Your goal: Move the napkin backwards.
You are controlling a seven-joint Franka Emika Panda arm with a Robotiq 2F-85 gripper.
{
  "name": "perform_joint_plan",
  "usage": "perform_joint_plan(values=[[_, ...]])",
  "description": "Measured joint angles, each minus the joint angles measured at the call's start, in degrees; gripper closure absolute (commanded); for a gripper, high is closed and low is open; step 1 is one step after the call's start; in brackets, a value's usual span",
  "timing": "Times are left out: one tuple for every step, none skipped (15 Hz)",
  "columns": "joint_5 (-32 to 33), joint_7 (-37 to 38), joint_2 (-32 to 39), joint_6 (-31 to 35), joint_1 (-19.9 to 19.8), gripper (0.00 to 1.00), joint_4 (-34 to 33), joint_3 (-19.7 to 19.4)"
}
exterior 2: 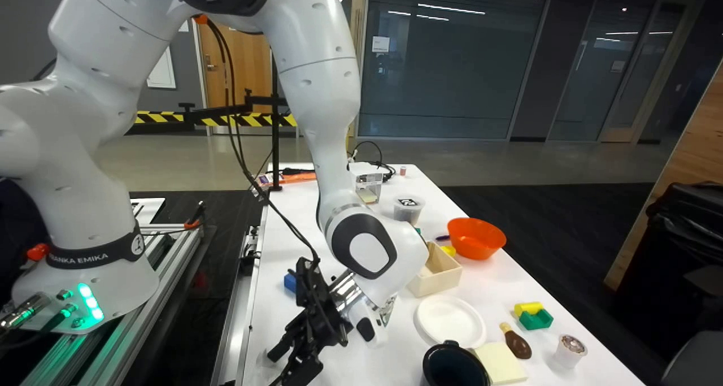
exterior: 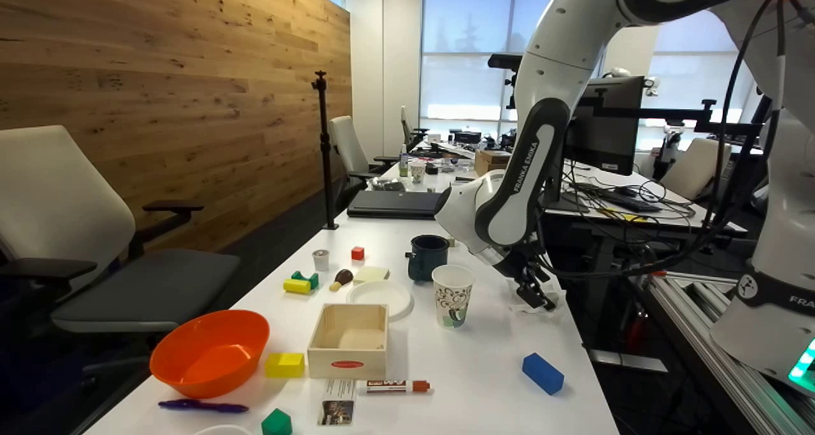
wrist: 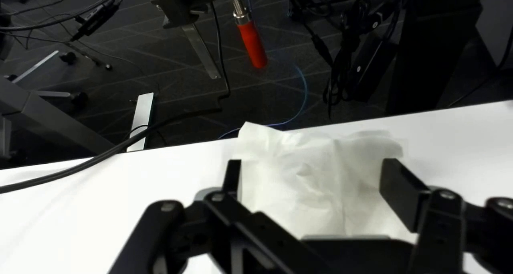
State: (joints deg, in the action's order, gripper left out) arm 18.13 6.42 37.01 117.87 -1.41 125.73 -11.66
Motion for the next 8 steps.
perform_joint_plan(values=[[-0.08,0.0,-0.87,0.05,-0.01,0.0,0.3,0.19],[-0.21,0.0,-1.79,0.22,-0.05,0.0,0.59,0.4],[-0.31,0.0,-2.63,0.55,-0.07,0.0,0.96,0.57],[-0.51,0.0,-3.48,1.21,-0.13,0.0,1.47,0.74],[-0.67,0.0,-4.17,2.17,-0.25,0.0,2.02,0.91],[-0.81,0.0,-4.83,3.31,-0.5,0.0,2.63,1.11],[-1.01,0.0,-5.33,4.44,-0.79,0.0,3.23,1.28],[-1.29,0.0,-5.78,5.83,-1.01,0.0,3.85,1.33]])
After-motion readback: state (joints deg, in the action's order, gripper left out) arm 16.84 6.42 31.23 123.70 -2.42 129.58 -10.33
